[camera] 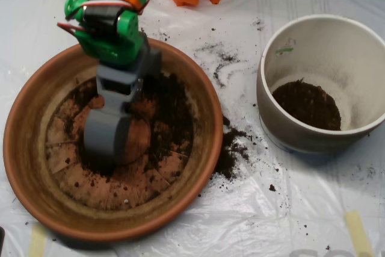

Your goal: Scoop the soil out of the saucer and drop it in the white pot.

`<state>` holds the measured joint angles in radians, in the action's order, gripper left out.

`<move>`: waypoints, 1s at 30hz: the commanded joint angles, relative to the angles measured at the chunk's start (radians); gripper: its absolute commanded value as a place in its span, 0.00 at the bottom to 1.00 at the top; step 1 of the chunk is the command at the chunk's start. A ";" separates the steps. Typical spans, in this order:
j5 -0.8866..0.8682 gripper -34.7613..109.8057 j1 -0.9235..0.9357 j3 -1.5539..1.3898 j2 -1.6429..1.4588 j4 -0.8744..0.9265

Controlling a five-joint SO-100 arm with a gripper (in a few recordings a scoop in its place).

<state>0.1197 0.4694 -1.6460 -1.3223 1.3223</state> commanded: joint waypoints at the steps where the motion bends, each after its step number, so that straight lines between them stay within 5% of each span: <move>1: 0.026 0.69 0.049 0.121 0.046 0.034; 16: -0.014 0.68 0.092 0.833 0.531 0.342; 25: -0.008 0.41 0.115 0.873 0.580 0.350; 30: 0.017 0.36 0.144 0.873 0.578 0.334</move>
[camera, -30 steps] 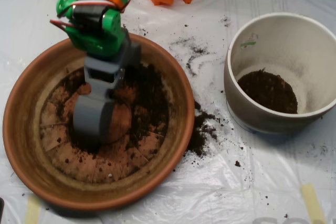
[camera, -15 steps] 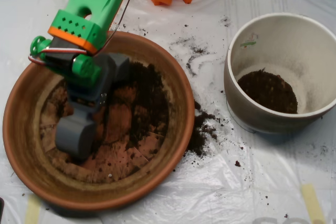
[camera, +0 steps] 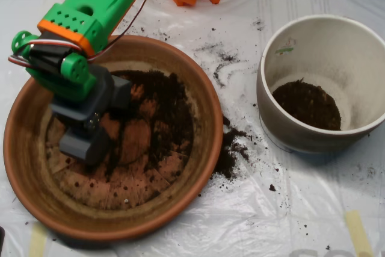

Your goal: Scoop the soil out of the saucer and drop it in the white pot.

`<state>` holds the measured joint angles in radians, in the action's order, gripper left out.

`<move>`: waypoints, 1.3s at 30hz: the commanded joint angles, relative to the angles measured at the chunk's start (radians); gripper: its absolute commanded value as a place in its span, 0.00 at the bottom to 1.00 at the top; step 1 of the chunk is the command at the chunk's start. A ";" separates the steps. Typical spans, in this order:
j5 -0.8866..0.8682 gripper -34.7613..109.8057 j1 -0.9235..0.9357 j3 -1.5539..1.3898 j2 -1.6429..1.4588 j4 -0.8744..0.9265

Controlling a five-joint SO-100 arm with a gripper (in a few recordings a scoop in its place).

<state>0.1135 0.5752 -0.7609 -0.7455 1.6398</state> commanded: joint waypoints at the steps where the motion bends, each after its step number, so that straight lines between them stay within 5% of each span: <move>1: 0.028 0.36 0.043 -0.012 0.002 0.012; 12: 0.114 0.41 0.054 -0.040 -0.025 -0.057; 21: 0.192 0.46 0.003 -0.719 -0.437 -0.479; 39: 0.163 0.35 -0.055 -1.097 -0.692 -0.561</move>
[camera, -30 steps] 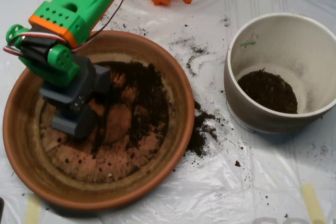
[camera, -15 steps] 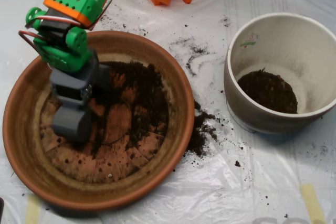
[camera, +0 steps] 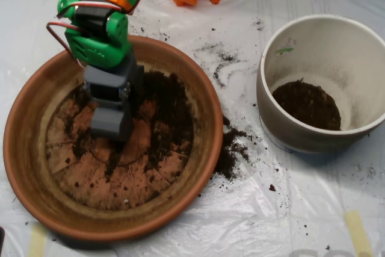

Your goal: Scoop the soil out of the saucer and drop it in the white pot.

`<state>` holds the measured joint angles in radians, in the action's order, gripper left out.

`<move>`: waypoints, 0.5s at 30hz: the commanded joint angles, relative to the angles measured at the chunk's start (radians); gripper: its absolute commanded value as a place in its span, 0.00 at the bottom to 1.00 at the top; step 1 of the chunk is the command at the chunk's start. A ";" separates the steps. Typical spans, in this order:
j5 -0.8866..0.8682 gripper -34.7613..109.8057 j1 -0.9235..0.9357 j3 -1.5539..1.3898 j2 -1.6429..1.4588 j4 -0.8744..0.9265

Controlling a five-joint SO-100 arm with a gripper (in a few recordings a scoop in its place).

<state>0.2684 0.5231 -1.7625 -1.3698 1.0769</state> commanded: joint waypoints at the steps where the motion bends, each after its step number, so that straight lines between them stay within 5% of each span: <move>1: 0.003 0.34 -0.005 -0.117 -0.089 -0.006; 15: -0.052 0.24 -0.089 -0.176 -0.215 0.048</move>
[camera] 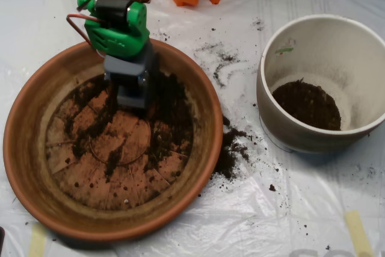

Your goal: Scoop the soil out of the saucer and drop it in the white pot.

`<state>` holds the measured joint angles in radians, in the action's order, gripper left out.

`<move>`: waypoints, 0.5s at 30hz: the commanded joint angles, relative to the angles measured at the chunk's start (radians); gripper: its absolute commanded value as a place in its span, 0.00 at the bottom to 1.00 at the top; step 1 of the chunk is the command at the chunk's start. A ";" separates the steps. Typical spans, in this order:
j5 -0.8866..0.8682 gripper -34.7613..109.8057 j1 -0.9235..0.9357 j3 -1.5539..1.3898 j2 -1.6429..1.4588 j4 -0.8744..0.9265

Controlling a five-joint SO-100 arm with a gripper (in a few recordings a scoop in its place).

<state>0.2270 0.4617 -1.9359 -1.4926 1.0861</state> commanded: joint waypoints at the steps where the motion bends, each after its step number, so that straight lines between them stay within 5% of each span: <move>1: -0.018 0.24 -0.041 0.011 -0.109 0.057; 15: -0.210 0.24 -0.281 0.856 -0.002 0.592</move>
<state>0.0276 0.2132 -1.3530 -1.4910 1.5493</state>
